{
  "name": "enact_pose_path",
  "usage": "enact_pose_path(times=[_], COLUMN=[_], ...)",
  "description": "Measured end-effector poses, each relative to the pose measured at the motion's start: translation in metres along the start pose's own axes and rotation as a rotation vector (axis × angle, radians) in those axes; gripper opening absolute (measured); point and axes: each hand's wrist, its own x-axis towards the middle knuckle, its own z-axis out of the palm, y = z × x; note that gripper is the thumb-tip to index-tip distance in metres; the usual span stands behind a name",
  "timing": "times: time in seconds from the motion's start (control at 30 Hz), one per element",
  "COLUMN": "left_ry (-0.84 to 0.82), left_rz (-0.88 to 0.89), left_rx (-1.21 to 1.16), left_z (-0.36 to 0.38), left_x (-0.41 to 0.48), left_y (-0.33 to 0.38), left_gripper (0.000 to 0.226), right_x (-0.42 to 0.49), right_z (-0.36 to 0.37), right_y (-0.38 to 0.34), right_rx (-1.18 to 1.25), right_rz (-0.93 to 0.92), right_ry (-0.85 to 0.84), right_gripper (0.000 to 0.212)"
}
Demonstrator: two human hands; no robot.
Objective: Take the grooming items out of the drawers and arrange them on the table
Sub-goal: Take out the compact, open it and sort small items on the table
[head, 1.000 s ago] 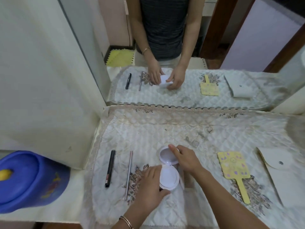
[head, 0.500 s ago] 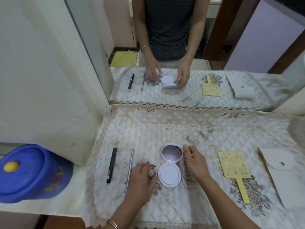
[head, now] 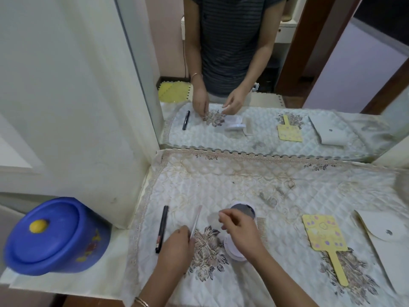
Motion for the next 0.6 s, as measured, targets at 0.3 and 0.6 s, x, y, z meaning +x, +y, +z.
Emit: enact_pose_path(times=[0.3,0.6], left_ry=[-0.018,-0.050], left_rz=[0.170,0.089], left_rx=[-0.178,-0.396], left_z=[-0.022,-0.036], left_x=[-0.017,-0.008], left_y=[-0.001,-0.001], left_gripper=[0.008,0.025], right_x=[0.012,0.014], right_z=[0.020,0.020], right_y=[-0.023,-0.027], right_rx=[0.452,0.478], right_rz=[0.263,0.232], right_ry=[-0.020,0.052], right_gripper=[0.008,0.009])
